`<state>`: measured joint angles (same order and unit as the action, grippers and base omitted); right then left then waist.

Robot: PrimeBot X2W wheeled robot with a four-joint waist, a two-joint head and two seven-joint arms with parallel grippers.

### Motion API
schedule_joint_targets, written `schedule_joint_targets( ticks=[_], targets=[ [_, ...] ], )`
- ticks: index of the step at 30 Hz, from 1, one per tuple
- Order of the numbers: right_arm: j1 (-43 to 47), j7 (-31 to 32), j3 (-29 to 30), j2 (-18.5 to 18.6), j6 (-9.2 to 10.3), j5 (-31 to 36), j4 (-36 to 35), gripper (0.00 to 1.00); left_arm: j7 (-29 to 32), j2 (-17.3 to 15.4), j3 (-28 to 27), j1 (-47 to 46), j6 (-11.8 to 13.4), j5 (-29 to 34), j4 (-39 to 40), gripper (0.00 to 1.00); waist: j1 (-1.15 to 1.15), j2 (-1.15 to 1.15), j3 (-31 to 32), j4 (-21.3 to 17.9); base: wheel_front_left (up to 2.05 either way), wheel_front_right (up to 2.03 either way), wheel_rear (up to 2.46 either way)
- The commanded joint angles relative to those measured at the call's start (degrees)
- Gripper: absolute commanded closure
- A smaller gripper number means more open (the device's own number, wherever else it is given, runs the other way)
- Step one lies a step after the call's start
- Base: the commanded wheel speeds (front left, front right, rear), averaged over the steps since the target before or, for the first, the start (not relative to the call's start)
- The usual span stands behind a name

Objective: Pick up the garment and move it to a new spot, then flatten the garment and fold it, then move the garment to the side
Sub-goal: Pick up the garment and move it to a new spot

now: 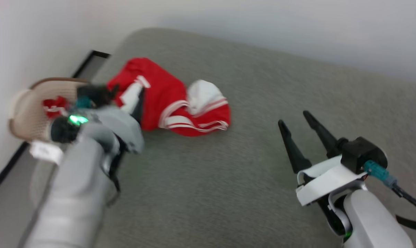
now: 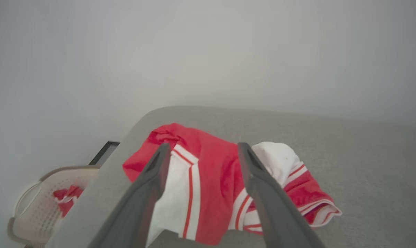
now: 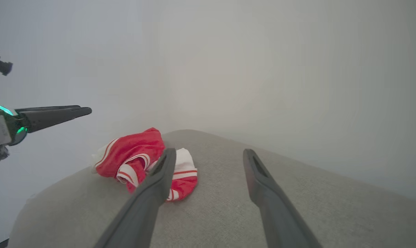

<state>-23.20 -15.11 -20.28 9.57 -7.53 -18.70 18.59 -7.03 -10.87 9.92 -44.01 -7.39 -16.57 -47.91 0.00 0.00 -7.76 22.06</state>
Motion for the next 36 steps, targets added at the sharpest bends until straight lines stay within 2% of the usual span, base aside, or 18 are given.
schedule_joint_targets(
  ticks=[1, 7, 10, 13, 18, 23, 24, 26, 36],
  targets=[
    [-1.02, -0.02, 0.17, 0.21, 0.08, 0.11, -0.28, 0.00, 0.84, -1.12, 0.16, -1.64, -0.07, -1.24, -1.06, 0.00, 0.00, 0.00, -8.23, -8.46, 0.00, 0.00, 0.00],
    [-3.53, -0.03, 0.55, -0.05, 0.08, 0.05, -1.47, 0.00, 14.04, -6.89, 5.67, -8.91, -0.09, -11.67, -9.46, 0.00, 0.00, 0.00, -12.56, -14.38, 0.00, 0.00, 0.00],
    [-3.99, -0.03, 0.98, -0.19, 0.08, 0.03, -1.83, 0.00, 21.38, -8.91, 7.54, -9.92, -0.10, -16.98, -11.12, 0.00, 0.00, 0.00, -13.59, -16.76, 0.00, 0.00, 0.00],
    [-4.40, -0.03, 1.45, -0.32, 0.08, -0.20, -1.97, 0.00, 26.03, -11.97, 7.89, -10.07, -0.10, -21.63, -11.95, 0.00, 0.00, 0.00, -14.50, -18.96, 0.00, 0.00, 0.00],
    [-4.80, -0.03, 2.35, -0.25, 0.08, -0.08, -2.64, 0.00, 33.81, -13.42, 9.89, -8.78, -0.11, -25.09, -14.85, 0.00, 0.00, 0.00, -16.12, -20.92, 0.00, 0.00, 0.00],
    [-5.27, -0.03, 2.41, -0.48, 0.08, 0.30, -3.02, 0.00, 36.16, -11.57, 10.63, -7.25, -0.04, -27.84, -16.94, 0.00, 0.00, 0.00, -16.92, -21.61, 0.00, 0.00, 0.00],
    [-5.30, -0.03, 2.51, -0.60, 0.08, 0.40, -2.94, 0.00, 36.03, -11.16, 11.01, -7.04, -0.09, -28.14, -16.90, 0.30, 0.00, 0.00, -16.89, -21.60, 0.00, 0.00, 0.00],
    [-5.26, -0.03, 2.65, -0.96, 0.08, 0.43, -2.87, 0.00, 34.85, -10.81, 11.55, -6.72, -0.18, -28.71, -16.33, 1.00, 0.00, 0.00, -16.54, -21.44, 0.00, 0.00, 0.00],
    [-2.31, -0.03, 3.67, -2.51, 0.08, -0.49, -1.87, 0.00, 12.74, -16.95, 12.05, -12.47, -0.12, -25.72, -12.93, 1.00, 0.00, 0.00, -9.40, -21.41, 0.00, 0.00, 0.00]
  ],
)
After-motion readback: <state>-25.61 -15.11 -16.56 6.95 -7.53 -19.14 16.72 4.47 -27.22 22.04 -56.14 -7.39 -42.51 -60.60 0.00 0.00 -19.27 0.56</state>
